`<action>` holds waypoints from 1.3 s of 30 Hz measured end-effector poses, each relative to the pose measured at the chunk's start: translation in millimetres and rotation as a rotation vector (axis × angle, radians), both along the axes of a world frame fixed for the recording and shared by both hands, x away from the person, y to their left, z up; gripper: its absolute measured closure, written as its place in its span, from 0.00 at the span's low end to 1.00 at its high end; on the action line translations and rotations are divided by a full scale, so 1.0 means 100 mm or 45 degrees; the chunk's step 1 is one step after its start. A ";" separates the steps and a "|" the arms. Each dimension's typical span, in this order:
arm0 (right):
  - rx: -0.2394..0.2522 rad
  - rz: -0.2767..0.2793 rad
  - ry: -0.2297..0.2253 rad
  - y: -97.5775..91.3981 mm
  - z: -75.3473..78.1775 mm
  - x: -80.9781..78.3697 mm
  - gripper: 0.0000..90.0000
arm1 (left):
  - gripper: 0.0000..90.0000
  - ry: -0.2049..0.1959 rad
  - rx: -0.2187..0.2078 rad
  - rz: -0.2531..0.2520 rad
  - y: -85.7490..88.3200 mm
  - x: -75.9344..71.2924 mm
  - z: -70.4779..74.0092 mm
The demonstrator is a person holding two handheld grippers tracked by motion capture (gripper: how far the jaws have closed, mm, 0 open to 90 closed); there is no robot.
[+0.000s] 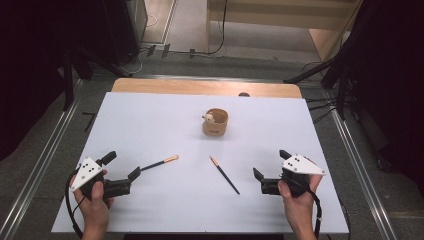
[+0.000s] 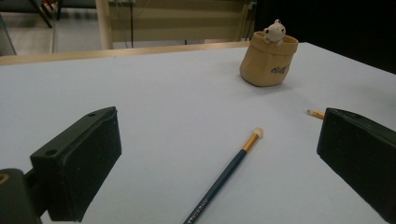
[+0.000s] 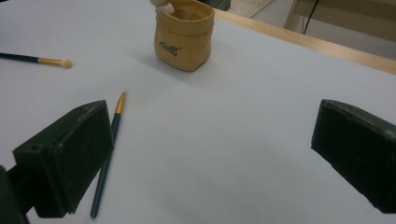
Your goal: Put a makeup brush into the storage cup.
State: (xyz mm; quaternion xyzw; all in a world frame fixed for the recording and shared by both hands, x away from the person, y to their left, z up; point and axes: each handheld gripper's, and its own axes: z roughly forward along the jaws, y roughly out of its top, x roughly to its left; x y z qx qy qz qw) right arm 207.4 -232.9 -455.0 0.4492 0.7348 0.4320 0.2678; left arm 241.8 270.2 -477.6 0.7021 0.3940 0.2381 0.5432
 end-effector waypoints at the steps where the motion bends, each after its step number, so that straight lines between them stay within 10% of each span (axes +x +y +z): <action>1: 0.000 0.000 0.000 0.00 0.00 0.00 0.00 | 0.01 0.000 -0.002 -0.001 0.00 0.00 0.00; 39: -0.124 0.171 0.365 0.77 0.08 0.59 0.28 | 0.01 0.003 -0.028 0.021 0.07 -0.01 0.00</action>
